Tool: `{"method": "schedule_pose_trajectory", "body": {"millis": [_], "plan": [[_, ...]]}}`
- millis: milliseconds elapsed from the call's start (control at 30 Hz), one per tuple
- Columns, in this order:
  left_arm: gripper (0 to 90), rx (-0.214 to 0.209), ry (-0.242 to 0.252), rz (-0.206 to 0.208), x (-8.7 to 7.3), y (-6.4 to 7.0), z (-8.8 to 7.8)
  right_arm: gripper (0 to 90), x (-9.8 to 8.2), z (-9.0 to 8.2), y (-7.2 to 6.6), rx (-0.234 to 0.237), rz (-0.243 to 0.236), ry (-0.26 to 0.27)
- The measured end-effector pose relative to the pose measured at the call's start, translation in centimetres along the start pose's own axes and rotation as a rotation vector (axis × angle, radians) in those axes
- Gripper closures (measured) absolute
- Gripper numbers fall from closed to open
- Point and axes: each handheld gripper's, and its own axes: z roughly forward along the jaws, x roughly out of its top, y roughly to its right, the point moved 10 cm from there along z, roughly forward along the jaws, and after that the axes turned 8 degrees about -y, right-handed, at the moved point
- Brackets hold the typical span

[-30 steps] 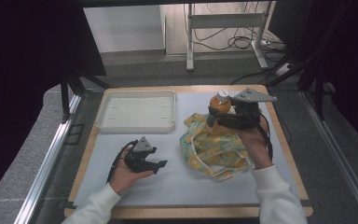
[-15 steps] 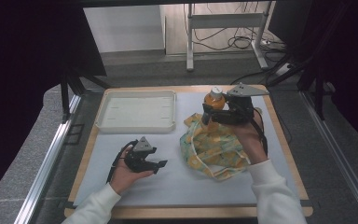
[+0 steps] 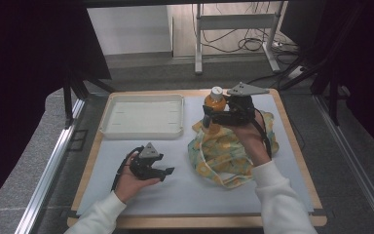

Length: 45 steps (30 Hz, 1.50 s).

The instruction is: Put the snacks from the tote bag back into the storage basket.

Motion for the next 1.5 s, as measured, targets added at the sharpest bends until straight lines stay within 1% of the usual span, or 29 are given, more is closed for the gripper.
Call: {"method": "schedule_pose_trajectory", "body": {"millis": [333,633,800,1033,1133,1333,1500], "plan": [[30.3,-0.002,-0.002,-0.001,0.0,-0.1,0.0,29.9,0.4,1.9,-0.9,0.016,-0.015,-0.034],[30.3,-0.002,-0.003,-0.002,-0.1,-0.1,0.1,29.9,0.8,3.3,-1.8,0.033,-0.026,-0.053],[30.4,-0.004,-0.001,-0.003,0.0,-0.1,0.1,29.9,1.0,4.4,-2.2,0.036,-0.035,-0.067],[30.4,-0.006,0.0,-0.003,0.0,0.0,0.0,29.9,1.5,5.5,-2.8,0.05,-0.04,-0.073],[30.4,-0.006,-0.002,-0.002,-0.1,-0.1,0.0,29.9,1.8,6.0,-2.9,0.048,-0.038,-0.075],[30.4,-0.01,-0.004,-0.002,-0.1,0.0,0.0,29.9,2.5,6.6,-3.3,0.055,-0.036,-0.067],[30.4,-0.011,-0.008,0.002,-0.1,0.0,0.1,29.9,2.6,7.5,-3.6,0.058,-0.04,-0.078]]}}
